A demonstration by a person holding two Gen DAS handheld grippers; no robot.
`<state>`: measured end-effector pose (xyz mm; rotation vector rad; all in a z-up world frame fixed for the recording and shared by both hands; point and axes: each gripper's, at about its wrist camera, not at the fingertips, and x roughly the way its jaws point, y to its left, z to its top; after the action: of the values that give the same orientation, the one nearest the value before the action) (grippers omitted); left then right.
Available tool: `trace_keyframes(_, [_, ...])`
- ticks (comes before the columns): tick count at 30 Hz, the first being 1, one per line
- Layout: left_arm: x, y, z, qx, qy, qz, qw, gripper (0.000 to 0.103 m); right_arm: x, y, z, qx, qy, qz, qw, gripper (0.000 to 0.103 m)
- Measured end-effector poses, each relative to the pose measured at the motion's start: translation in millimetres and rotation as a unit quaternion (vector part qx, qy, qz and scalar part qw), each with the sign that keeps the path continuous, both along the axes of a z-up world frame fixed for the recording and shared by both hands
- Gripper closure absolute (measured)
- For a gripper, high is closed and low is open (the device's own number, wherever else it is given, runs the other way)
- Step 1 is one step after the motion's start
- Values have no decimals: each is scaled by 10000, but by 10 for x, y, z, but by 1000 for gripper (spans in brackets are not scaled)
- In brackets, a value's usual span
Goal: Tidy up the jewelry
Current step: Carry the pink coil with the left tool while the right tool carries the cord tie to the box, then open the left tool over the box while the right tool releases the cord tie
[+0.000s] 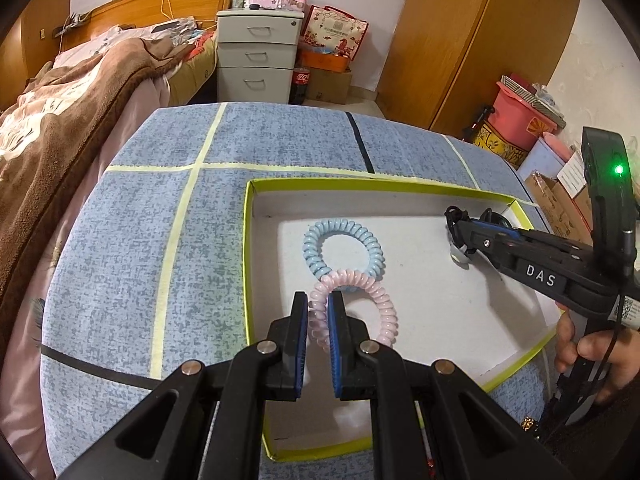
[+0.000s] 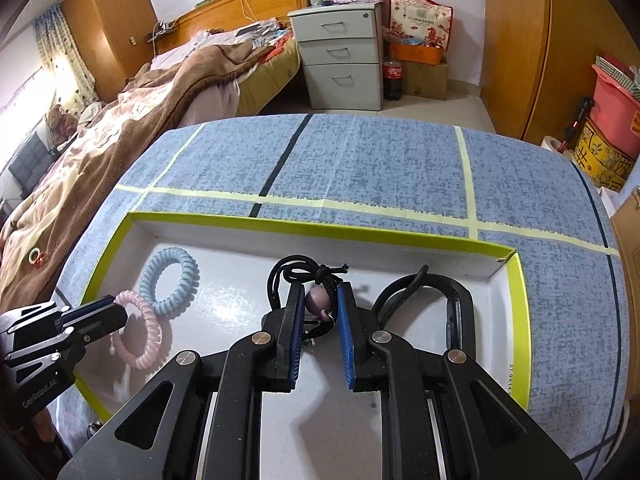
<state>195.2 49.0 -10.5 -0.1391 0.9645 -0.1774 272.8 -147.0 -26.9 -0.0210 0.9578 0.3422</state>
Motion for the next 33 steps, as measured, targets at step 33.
trace_keyframes(33, [-99,-45,114,-108,-182,-116,9997,58,-115,-6,78,94,-209,23,9997,63])
